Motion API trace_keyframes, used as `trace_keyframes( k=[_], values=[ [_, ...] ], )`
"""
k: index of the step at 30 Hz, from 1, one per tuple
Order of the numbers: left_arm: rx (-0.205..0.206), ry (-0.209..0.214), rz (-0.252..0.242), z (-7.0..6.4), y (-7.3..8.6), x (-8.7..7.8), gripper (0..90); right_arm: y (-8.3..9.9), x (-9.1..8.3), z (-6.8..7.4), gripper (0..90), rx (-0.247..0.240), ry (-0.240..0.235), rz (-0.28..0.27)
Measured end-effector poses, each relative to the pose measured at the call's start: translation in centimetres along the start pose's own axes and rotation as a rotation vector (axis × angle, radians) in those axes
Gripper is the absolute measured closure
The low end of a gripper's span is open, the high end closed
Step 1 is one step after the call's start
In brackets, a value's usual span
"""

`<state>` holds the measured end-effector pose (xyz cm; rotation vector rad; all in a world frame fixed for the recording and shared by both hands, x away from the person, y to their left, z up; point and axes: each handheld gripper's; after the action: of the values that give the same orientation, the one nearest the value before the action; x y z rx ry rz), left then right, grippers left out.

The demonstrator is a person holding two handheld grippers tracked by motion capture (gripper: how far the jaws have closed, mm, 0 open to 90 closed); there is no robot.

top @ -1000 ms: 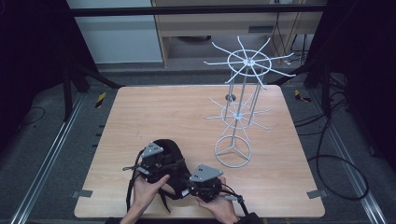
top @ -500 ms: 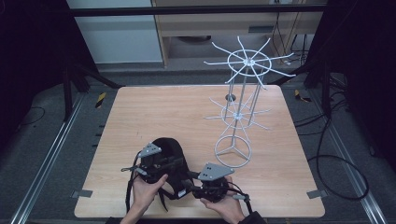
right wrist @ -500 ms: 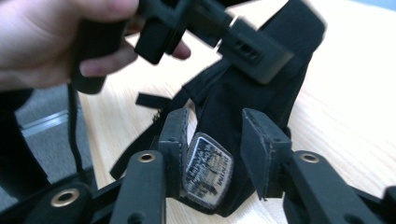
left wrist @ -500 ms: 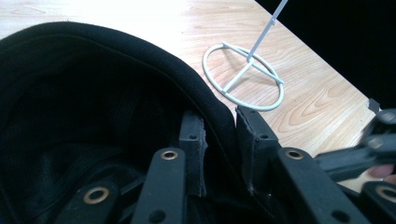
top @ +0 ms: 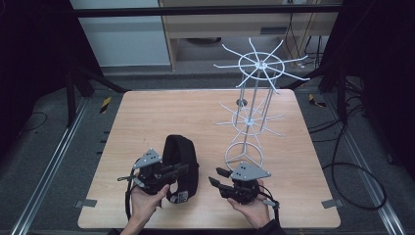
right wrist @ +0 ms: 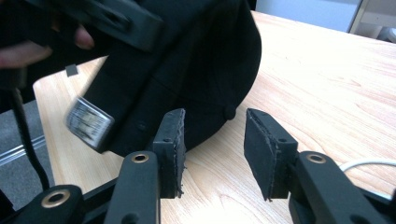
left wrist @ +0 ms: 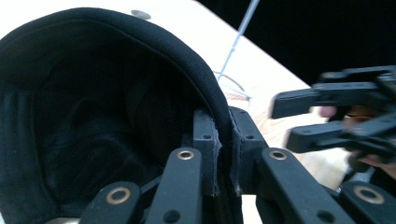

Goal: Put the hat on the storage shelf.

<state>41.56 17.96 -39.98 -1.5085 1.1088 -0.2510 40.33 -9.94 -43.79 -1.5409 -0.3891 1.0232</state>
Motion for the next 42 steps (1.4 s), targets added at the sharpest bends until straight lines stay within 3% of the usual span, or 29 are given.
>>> trace_keyframes(
  k=[9, 18, 25, 27, 29, 31, 32, 33, 34, 39, 40, 42],
  values=[
    [0.063, 0.073, -0.037, -1.6, -0.9, -1.3, 82.6, 0.5, 1.0, -0.4, 53.7, 0.015, 0.014, 0.024],
    [0.093, 0.108, -0.022, -2.4, -0.7, -1.0, 82.8, 0.3, 2.2, -0.7, 47.4, 0.041, 0.013, 0.026],
    [0.153, 0.143, -0.026, -3.1, -0.7, -1.0, 83.1, 0.6, 3.1, -1.0, 44.2, 0.093, -0.017, 0.041],
    [0.168, 0.152, -0.027, -3.2, -0.7, -1.0, 83.1, 0.7, 3.3, -1.2, 47.2, 0.11, -0.034, 0.045],
    [0.184, 0.162, -0.026, -3.2, -0.6, -0.9, 83.2, 0.8, 3.5, -1.3, 59.5, 0.14, -0.077, 0.061],
    [0.187, 0.166, -0.026, -3.2, -0.6, -0.9, 83.3, 0.9, 3.6, -1.4, 72.9, 0.14, -0.076, 0.082],
    [0.189, 0.167, -0.025, -3.2, -0.5, -0.9, 83.3, 0.9, 3.6, -1.4, 72.9, 0.14, -0.076, 0.082],
    [0.188, 0.169, -0.027, -3.1, -0.5, -0.9, 83.3, 1.0, 3.6, -1.5, 86.8, 0.138, -0.066, 0.097],
    [0.187, 0.17, -0.03, -3.0, -0.5, -1.0, 83.3, 1.0, 3.5, -1.5, 90.0, 0.139, -0.064, 0.104],
    [0.197, 0.173, -0.03, -2.9, -0.4, -1.2, 83.3, 0.8, 3.2, -1.4, 88.9, 0.128, -0.054, 0.097],
    [0.201, 0.169, -0.029, -2.8, -0.4, -1.2, 83.4, 0.8, 3.1, -1.3, 80.5, 0.12, -0.037, 0.083],
    [0.202, 0.169, -0.029, -2.8, -0.4, -1.2, 83.4, 0.7, 3.0, -1.3, 76.5, 0.119, -0.031, 0.08]
  ],
)
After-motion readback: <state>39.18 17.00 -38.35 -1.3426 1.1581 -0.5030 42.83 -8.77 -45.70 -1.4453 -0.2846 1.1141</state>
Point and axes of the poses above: each handheld gripper's, and its own axes: x roughly forward along the jaws, y roughly out of its underside, z roughly to its left
